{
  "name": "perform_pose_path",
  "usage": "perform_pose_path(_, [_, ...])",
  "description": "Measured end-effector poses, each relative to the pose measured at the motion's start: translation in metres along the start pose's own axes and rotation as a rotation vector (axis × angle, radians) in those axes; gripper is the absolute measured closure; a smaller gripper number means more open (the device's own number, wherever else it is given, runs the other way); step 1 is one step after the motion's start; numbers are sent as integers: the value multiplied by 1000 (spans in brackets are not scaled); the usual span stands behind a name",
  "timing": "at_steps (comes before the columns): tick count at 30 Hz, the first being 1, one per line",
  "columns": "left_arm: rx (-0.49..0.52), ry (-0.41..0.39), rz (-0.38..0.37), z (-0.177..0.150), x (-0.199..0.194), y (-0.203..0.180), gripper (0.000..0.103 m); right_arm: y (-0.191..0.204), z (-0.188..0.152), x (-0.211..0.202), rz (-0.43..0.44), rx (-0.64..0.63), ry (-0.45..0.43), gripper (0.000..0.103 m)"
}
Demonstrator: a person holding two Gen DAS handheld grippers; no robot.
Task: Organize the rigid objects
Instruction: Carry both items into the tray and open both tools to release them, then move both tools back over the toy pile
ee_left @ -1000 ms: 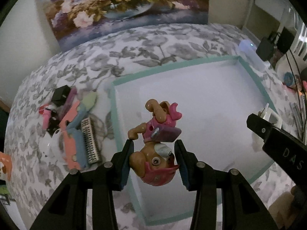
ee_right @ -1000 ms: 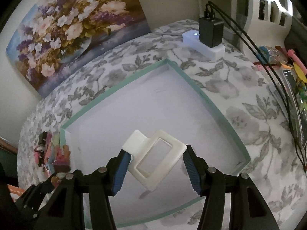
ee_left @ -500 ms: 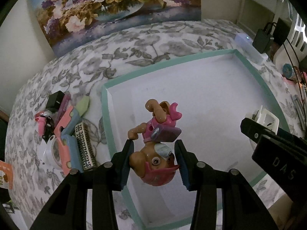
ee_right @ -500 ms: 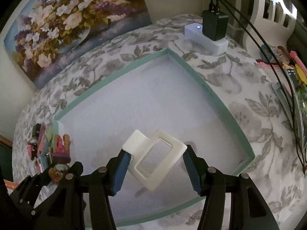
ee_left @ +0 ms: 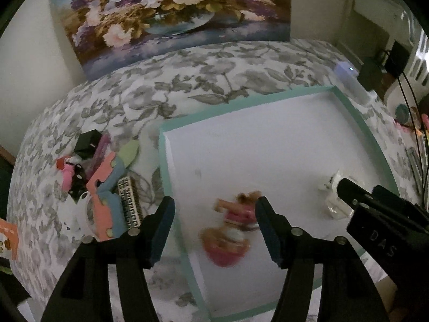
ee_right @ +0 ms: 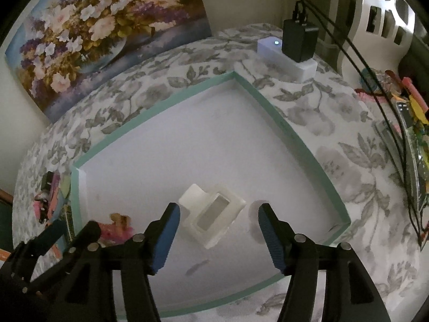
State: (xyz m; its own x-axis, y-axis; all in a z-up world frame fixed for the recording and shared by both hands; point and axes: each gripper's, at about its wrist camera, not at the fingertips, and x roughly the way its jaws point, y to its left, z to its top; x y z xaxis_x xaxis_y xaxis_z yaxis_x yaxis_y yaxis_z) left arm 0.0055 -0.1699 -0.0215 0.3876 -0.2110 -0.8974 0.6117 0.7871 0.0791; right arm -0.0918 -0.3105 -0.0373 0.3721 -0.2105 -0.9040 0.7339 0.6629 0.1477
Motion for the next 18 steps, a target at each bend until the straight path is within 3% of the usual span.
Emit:
perform_pose_path(2, [-18,-3,6,1,-2,5,35,1,0,-1,-6,-8,-3,33])
perform_pose_path(4, [-38,-3,13,3,-3,11,19,3,0,0,-10,-16,-1,32])
perform_pose_path(7, [-67,3,22,3,-2,19,18,6,-1,2,-22,-32,3,22])
perform_pose_path(13, [-95,34,41,0,5,28,14,12,-4,4,-43,-64,4,20])
perform_pose_path(18, [-120,56,47,-2,9,36,7,16,-6,5,-70,-87,-4,2])
